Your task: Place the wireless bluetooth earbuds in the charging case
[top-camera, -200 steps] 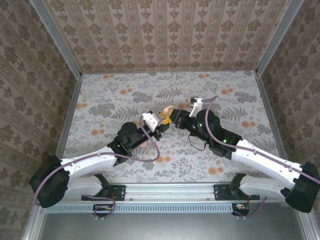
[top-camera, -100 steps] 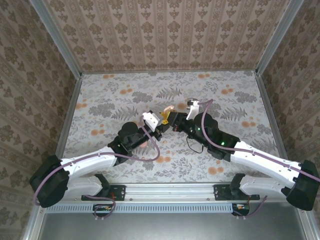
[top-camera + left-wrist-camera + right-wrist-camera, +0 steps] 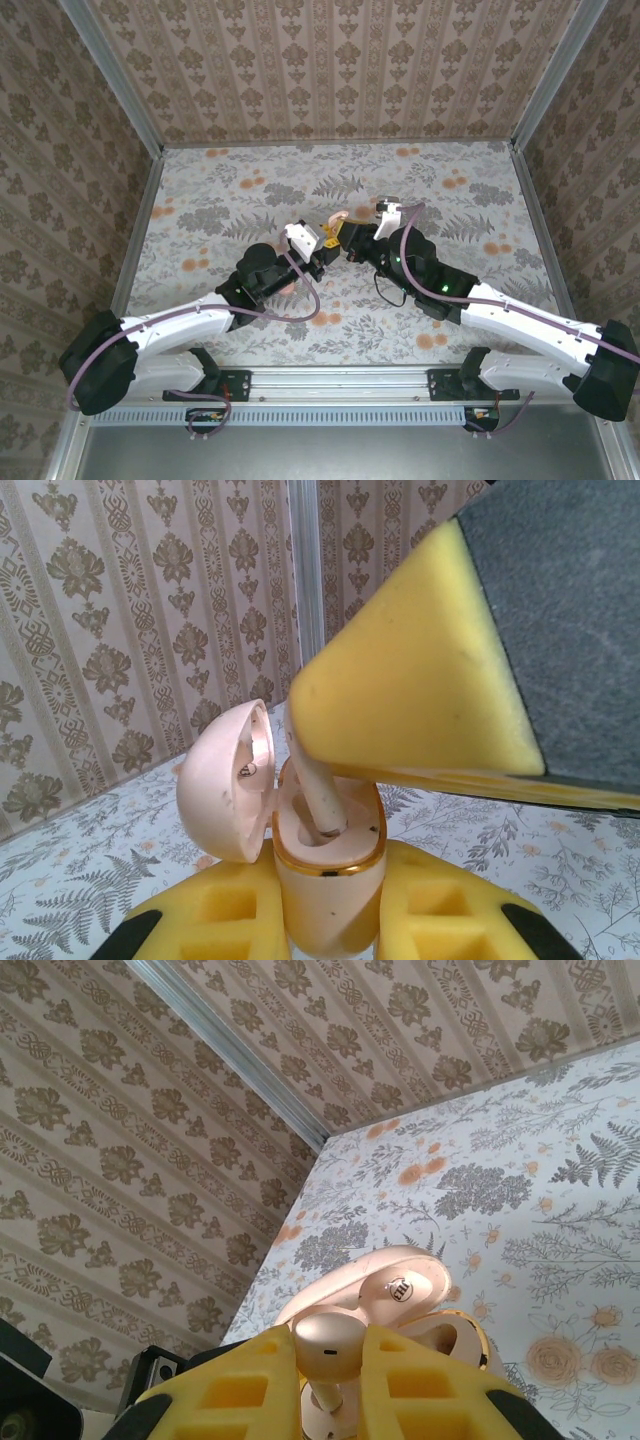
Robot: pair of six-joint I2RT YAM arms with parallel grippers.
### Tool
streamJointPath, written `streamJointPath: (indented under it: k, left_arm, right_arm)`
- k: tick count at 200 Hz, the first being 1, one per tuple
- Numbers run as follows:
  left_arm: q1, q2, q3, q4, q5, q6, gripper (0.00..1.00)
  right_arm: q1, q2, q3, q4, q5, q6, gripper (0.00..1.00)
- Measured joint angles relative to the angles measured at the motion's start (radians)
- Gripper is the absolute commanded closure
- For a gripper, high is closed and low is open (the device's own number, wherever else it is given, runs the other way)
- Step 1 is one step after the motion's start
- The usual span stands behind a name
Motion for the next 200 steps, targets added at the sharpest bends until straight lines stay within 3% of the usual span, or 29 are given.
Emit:
streamJointPath:
  k: [170, 200]
  left_arm:
    - [-0.001, 0.0, 0.004, -0.029, -0.016, -0.025, 1.0]
    - [-0.005, 0.0, 0.004, -0.043, -0.017, -0.025, 1.0]
  right_arm:
    - [0.031, 0.016, -0.073, 0.146, 0.027, -0.113, 0.83]
    - [0.039, 0.016, -0.089, 0.162, 0.034, -0.137, 0.78]
